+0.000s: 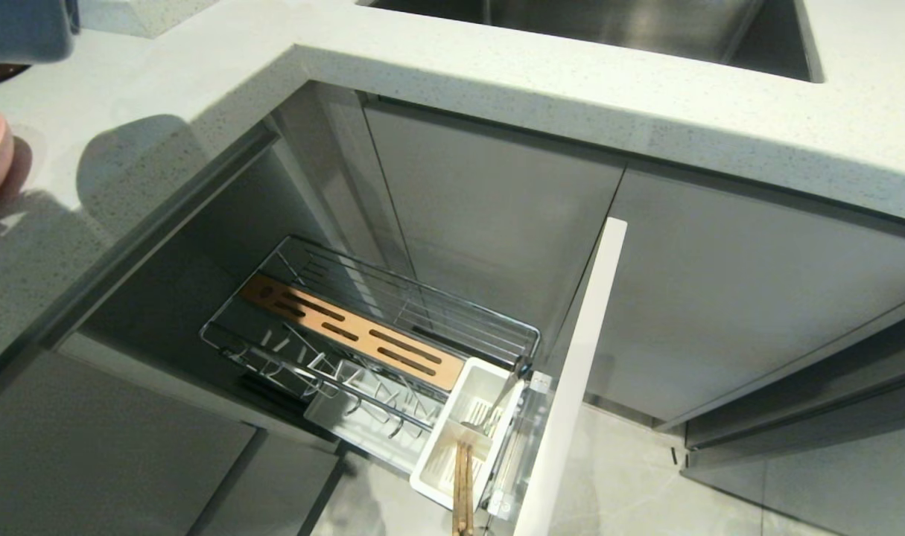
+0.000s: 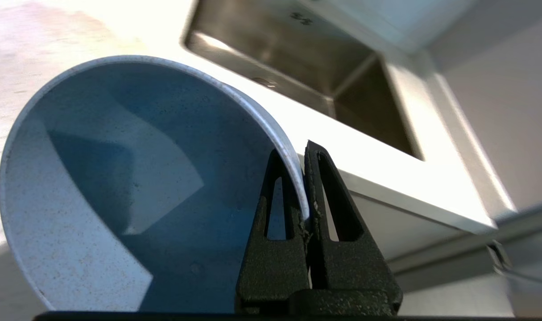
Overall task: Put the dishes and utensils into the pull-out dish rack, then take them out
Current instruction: Pick up the bowl and place it in the cupboard
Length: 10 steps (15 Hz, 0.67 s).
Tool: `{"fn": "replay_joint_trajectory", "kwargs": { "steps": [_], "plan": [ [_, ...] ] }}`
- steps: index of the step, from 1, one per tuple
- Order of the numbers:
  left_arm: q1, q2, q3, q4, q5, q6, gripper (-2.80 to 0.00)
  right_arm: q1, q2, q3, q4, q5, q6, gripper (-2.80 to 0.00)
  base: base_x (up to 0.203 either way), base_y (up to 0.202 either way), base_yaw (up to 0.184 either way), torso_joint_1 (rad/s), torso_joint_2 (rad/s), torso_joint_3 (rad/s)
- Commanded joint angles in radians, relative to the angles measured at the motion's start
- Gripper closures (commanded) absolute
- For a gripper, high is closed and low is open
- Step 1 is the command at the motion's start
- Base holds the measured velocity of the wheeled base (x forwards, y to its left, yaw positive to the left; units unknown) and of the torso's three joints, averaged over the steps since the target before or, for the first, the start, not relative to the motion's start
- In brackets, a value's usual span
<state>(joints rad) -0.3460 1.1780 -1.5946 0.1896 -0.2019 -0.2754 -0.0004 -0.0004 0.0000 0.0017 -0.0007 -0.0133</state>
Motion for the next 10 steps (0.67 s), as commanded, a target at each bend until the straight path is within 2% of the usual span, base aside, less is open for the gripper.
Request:
{"fn": "replay_joint_trajectory", "kwargs": {
  "steps": [1,2,5,7,10],
  "plan": [
    [-0.050,-0.036,0.009,0.003,0.009,0.011,0.00,-0.001,0.000,0.000,0.000,0.001,-0.001,0.00,0.000,0.000,0.000,0.000,0.00,0.000],
    [-0.092,-0.043,0.028,0.011,0.043,0.019,0.00,0.000,0.000,0.000,0.000,0.001,-0.001,0.00,0.000,0.000,0.000,0.000,0.00,0.000],
    [-0.131,-0.066,0.131,0.058,0.148,0.015,0.00,0.000,0.000,0.000,0.000,0.001,-0.001,0.00,0.000,0.000,0.000,0.000,0.00,0.000],
    [-0.185,-0.089,0.217,0.061,0.158,-0.032,0.00,0.000,0.000,0.000,0.000,0.000,-0.001,0.00,0.000,0.000,0.000,0.000,0.00,0.000],
    [-0.298,-0.087,0.252,0.040,0.165,-0.061,0.00,0.000,0.000,0.000,0.000,0.001,-0.001,0.00,0.000,0.000,0.000,0.000,0.00,0.000]
  ]
}}
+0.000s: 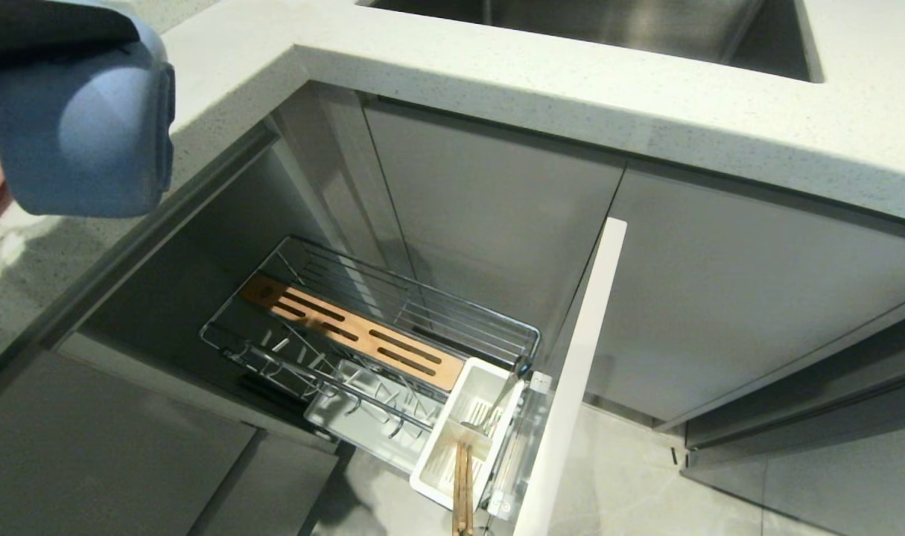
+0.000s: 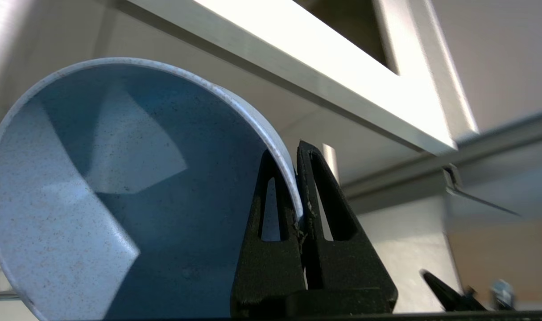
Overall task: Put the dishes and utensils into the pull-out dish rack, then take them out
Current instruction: Pick up the bowl and place it in the cupboard
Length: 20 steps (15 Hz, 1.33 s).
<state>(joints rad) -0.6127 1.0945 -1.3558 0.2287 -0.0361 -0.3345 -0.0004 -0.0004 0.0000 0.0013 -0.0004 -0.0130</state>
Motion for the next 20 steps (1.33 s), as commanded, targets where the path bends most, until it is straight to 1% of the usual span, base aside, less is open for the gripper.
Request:
{"fn": "replay_joint_trajectory", "kwargs": {
  "steps": [1,2,3,4,5,7,9,11,13,14,15,16,17,19,20],
  "plan": [
    [-0.041,0.004,0.026,-0.021,0.009,-0.012,0.00,0.000,0.000,0.000,0.000,0.000,-0.001,0.00,0.000,0.000,0.000,0.000,0.00,0.000],
    [-0.042,0.008,0.048,-0.042,0.017,-0.032,0.00,0.000,0.000,0.000,0.000,0.000,-0.001,0.00,0.000,0.000,0.000,0.000,0.00,0.000],
    [-0.046,0.013,0.077,-0.100,0.020,-0.094,0.00,0.000,0.000,0.000,0.000,0.000,-0.001,0.00,0.000,0.000,0.000,0.000,0.00,0.000],
    [-0.056,0.023,0.094,-0.146,0.024,-0.137,0.00,-0.001,0.000,0.000,0.000,0.000,-0.001,0.00,0.000,0.000,0.000,0.000,0.00,0.000],
    [-0.069,0.059,0.109,-0.208,0.050,-0.186,0.00,0.000,0.000,0.000,0.000,0.000,-0.001,0.00,0.000,0.000,0.000,0.000,0.00,0.000],
    [-0.109,0.127,0.128,-0.294,0.169,-0.239,0.00,0.000,0.000,0.000,0.000,0.000,-0.001,0.00,0.000,0.000,0.000,0.000,0.00,0.000],
    [-0.182,0.176,0.167,-0.397,0.286,-0.274,0.00,0.000,0.000,0.000,0.000,0.000,-0.001,0.00,0.000,0.000,0.000,0.000,0.00,0.000],
    [-0.241,0.198,0.261,-0.578,0.355,-0.317,0.00,0.000,0.000,0.000,0.000,0.000,-0.001,0.00,0.000,0.000,0.000,0.000,0.00,0.000],
    [-0.253,0.236,0.353,-0.708,0.429,-0.359,0.00,-0.001,0.000,0.000,0.000,0.000,-0.001,0.00,0.000,0.000,0.000,0.000,0.00,0.000],
    [-0.254,0.262,0.394,-0.744,0.474,-0.394,0.00,0.000,0.000,0.000,0.000,0.000,-0.001,0.00,0.000,0.000,0.000,0.000,0.00,0.000],
    [-0.252,0.298,0.436,-0.755,0.511,-0.421,0.00,-0.001,0.000,0.000,0.000,0.000,-0.001,0.00,0.000,0.000,0.000,0.000,0.00,0.000],
    [-0.249,0.333,0.462,-0.760,0.532,-0.445,0.00,0.000,0.000,0.000,0.000,0.000,-0.001,0.00,0.000,0.000,0.000,0.000,0.00,0.000],
    [-0.244,0.364,0.478,-0.762,0.546,-0.473,0.00,0.000,0.000,0.000,0.000,0.000,-0.001,0.00,0.000,0.000,0.000,0.000,0.00,0.000],
    [-0.227,0.416,0.492,-0.766,0.559,-0.498,0.00,0.000,0.000,0.000,0.000,-0.001,-0.001,0.00,0.000,0.000,0.000,0.000,0.00,0.000],
    [-0.223,0.426,0.494,-0.773,0.563,-0.522,0.00,0.000,0.000,0.000,0.000,-0.001,-0.001,0.00,0.000,0.000,0.000,0.000,0.00,0.000]
  ]
}}
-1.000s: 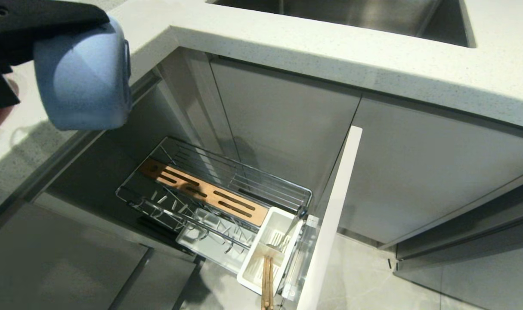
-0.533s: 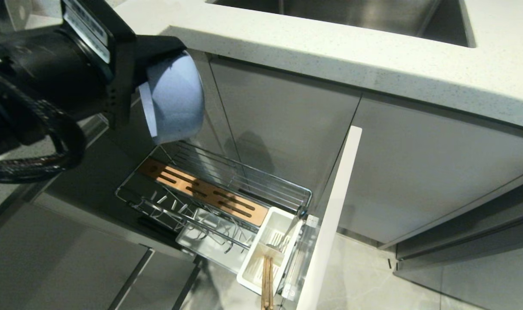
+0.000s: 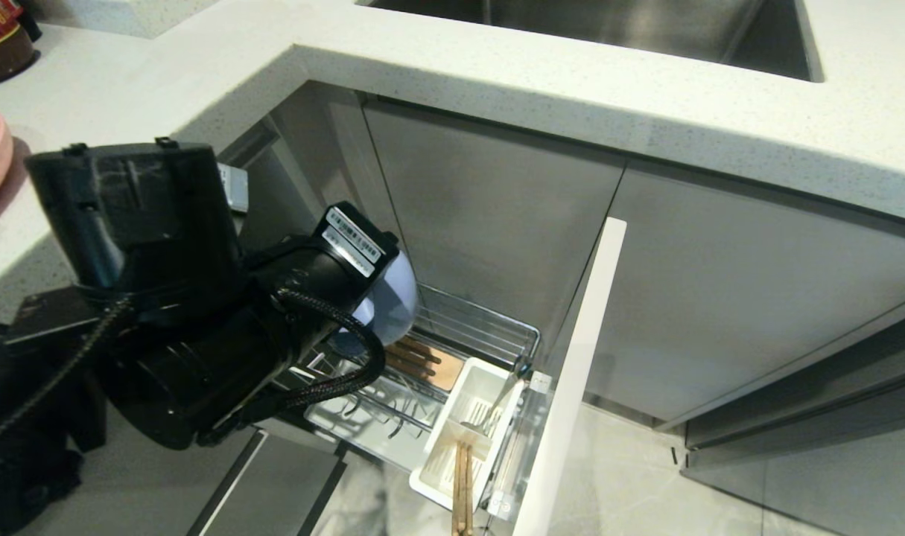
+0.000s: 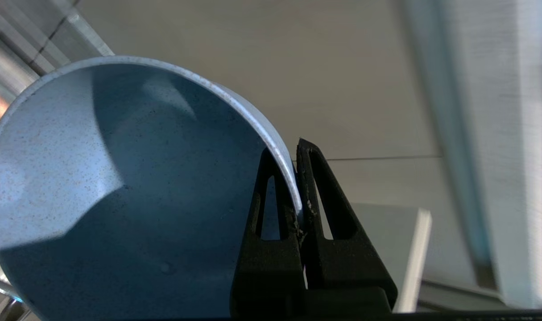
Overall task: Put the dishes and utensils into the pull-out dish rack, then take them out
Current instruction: Pick up the bowl and place it in the cupboard
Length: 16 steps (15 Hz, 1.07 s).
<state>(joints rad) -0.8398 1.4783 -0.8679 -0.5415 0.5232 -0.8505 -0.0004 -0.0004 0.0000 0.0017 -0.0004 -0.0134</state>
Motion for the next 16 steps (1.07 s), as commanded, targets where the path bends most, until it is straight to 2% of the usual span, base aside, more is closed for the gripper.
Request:
{"fn": "replay_joint_trajectory", "kwargs": {
  "steps": [1,3,5,8,12,14,16],
  "plan": [
    [0.005,0.055,0.005,-0.020,0.004,-0.055,0.00,0.000,0.000,0.000,0.000,-0.001,0.000,0.00,0.000,0.000,0.000,0.000,0.00,0.000],
    [0.005,0.096,0.008,-0.127,0.003,-0.126,0.00,0.000,0.000,0.000,0.000,-0.001,0.000,0.00,0.000,0.000,0.000,0.000,0.00,0.000],
    [0.010,0.153,0.024,-0.262,0.004,-0.162,0.00,-0.001,0.000,0.000,0.000,0.000,0.000,0.00,0.000,0.000,0.000,0.000,0.00,0.000],
    [0.056,0.229,0.059,-0.486,-0.007,-0.167,0.00,0.000,0.000,0.000,0.000,0.000,0.000,0.00,0.000,0.000,0.000,0.000,0.00,0.000],
    [0.080,0.337,0.060,-0.595,-0.039,-0.167,0.00,-0.001,0.000,0.000,0.000,0.000,0.000,0.00,0.000,0.000,0.000,0.000,0.00,0.000],
    [0.095,0.381,0.062,-0.707,-0.057,-0.167,0.00,0.000,0.000,0.000,0.000,0.000,0.000,0.00,0.000,0.000,0.000,0.000,0.00,0.000],
    [0.101,0.414,0.072,-0.764,-0.061,-0.167,0.00,0.000,0.000,0.000,0.000,0.000,0.000,0.00,0.000,0.000,0.000,0.000,0.00,0.000]
  ]
}}
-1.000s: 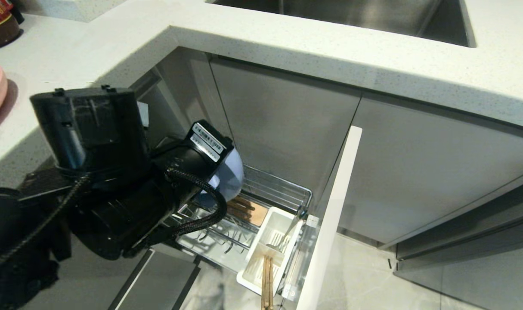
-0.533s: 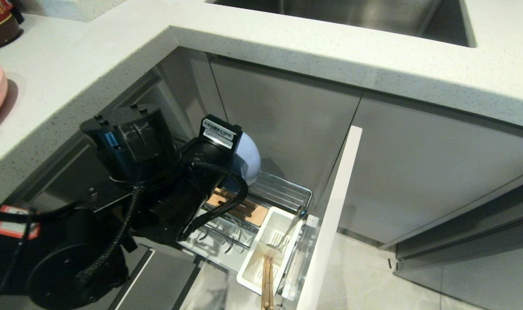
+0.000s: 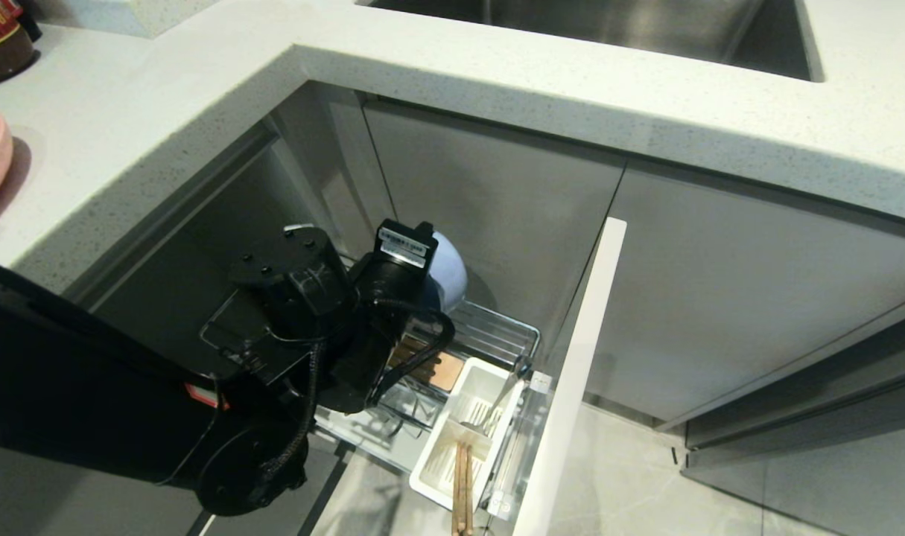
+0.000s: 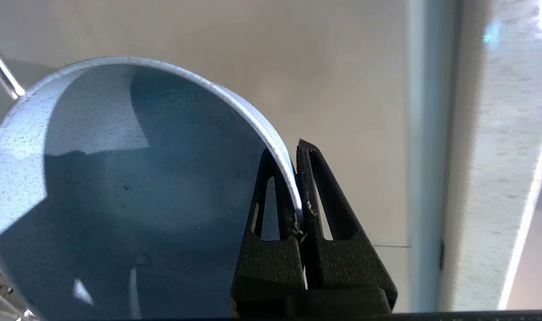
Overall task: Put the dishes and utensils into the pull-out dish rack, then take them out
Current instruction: Pick up the bowl and place it in the cupboard
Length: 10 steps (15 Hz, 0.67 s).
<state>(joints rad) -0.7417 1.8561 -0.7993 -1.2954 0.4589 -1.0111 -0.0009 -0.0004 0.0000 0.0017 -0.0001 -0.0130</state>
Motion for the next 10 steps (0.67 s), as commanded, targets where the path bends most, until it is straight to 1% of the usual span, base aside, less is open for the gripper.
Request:
{"fn": "replay_joint_trajectory", "kwargs": {
  "steps": [1,4,6,9,10],
  "plan": [
    [0.004,0.063,0.008,-0.043,0.003,-0.005,0.00,0.000,0.000,0.000,-0.001,0.000,-0.001,0.00,0.000,0.000,0.000,0.000,0.00,0.000],
    [0.004,0.111,0.020,-0.101,0.002,-0.006,0.00,-0.001,0.000,0.000,0.000,-0.001,-0.001,0.00,0.000,0.000,0.000,0.000,0.00,0.000],
    [0.004,0.123,0.020,-0.125,-0.015,-0.004,0.00,-0.001,0.000,0.000,0.000,0.000,-0.001,0.00,0.000,0.000,0.000,0.000,0.00,0.000],
    [0.005,0.137,0.042,-0.232,-0.078,-0.004,0.00,0.000,0.000,0.000,0.000,0.000,-0.001,0.00,0.000,0.000,0.000,0.000,0.00,0.000],
    [0.006,0.152,0.043,-0.234,-0.085,-0.004,0.00,0.001,0.000,0.000,0.000,0.000,-0.001,0.00,0.000,0.000,0.000,0.000,0.00,0.000]
  ]
}}
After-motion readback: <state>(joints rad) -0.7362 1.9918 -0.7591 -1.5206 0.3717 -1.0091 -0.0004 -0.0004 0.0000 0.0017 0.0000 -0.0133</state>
